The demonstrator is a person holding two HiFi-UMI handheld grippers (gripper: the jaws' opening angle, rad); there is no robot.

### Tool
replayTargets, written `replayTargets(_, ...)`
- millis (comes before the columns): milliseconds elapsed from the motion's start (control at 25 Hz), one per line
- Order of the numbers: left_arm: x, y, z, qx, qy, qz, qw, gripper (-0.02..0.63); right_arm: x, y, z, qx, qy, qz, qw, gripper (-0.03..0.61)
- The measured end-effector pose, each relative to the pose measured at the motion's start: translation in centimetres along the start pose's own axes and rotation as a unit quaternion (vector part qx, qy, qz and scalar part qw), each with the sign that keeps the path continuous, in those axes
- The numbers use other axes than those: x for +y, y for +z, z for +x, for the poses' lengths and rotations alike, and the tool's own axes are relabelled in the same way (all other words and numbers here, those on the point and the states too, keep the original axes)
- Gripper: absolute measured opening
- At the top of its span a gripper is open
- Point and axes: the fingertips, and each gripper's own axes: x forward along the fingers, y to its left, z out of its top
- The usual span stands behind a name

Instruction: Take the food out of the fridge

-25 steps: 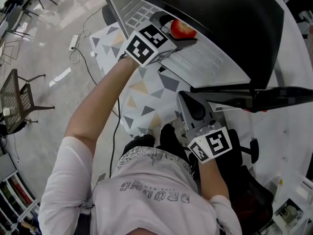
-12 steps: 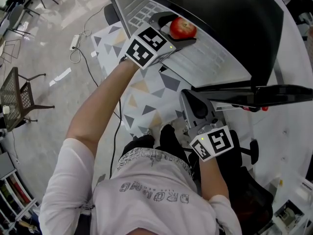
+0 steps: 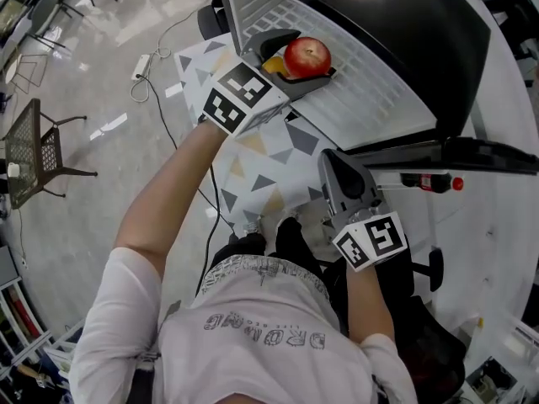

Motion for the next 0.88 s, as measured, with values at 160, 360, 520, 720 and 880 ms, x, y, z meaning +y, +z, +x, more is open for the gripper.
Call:
replayTargets(160,-0.5,0.3,-2.8,-0.006,0.017,0.002,0.9998,0.385,0.5,0.3,-0.3,-0.004,0.004,-0.004,1.000,-0.002)
replayTargets(360,-1.2,0.6,-6.4,-0.013,0.041,-0.002,0.9991,0.385,1.4,0.6,-0.7,-0.007,0.013,-0.011,1.000,-0.002)
replayTargets(520,-2.3,1.4,-8.9,-0.031,0.052,-0.005,0.9982,0.385,1.9,0.8,-0.9,-0.011,0.015,-0.012,1.000,-0.002)
replayTargets(720,-3.5,1.6,-11.5,-0.039,0.066,-0.004,0.9970,0.385,2.4,1.2,-1.4,-0.014,0.014,-0.017,1.000,-0.002)
replayTargets(880,-4.4,1.6,-13.4,-0.048,0.079,-0.014,0.9956,0.385,2.3,1.1,-1.7,-0.016,0.010,-0.018,1.000,-0.002)
